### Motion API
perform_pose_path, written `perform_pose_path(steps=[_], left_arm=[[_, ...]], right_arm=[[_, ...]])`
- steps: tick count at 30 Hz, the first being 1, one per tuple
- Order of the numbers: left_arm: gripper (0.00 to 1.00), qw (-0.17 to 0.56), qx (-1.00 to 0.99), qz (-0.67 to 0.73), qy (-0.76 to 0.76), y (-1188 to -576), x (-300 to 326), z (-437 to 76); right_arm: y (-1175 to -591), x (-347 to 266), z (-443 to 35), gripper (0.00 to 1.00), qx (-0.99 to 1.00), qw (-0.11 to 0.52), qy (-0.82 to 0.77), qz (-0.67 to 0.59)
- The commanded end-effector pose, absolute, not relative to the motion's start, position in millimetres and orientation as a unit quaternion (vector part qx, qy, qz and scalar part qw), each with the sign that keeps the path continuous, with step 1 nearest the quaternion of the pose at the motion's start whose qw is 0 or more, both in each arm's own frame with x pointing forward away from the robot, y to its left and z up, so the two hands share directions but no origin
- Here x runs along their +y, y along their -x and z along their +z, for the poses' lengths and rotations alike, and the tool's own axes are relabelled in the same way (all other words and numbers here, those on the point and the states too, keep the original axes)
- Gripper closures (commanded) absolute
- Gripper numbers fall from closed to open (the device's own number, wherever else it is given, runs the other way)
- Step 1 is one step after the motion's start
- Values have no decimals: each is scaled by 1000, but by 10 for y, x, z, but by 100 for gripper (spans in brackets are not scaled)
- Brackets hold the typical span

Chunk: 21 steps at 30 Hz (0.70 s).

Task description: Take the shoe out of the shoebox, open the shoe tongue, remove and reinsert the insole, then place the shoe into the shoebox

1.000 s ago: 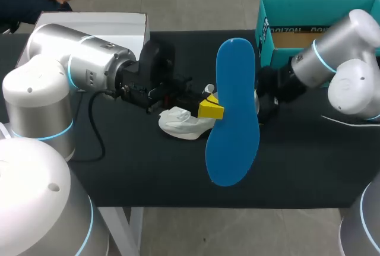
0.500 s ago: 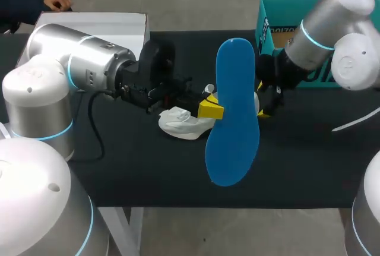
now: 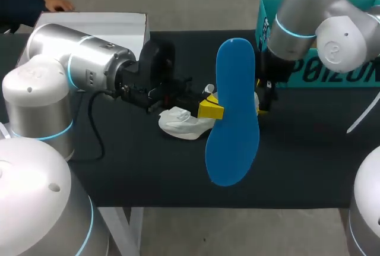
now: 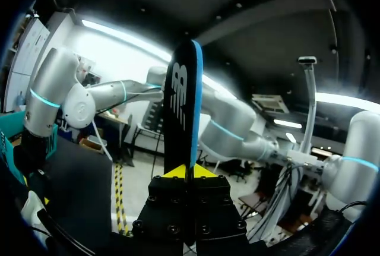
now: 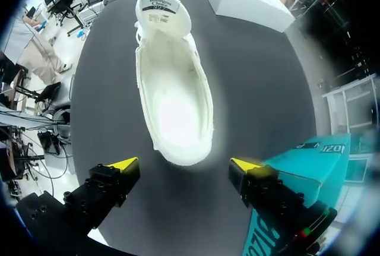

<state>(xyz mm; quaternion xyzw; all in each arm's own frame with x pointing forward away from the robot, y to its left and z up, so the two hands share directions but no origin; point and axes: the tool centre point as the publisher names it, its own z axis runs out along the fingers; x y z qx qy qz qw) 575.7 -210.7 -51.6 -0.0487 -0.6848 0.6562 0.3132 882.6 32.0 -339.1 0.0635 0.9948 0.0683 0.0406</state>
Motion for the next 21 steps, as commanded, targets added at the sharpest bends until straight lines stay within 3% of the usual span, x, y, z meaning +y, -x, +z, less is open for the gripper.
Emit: perform_pose_path(steps=[1,21], left_arm=[[100,313,-685,657,48,-5753,-2120,-519],[100,313,-685,657,48,-5753,-2120,-519]], right_arm=[[-8775,335,-3298,0,997,37,-62,29],[-8842,479,-3259,0,998,35,-51,27]])
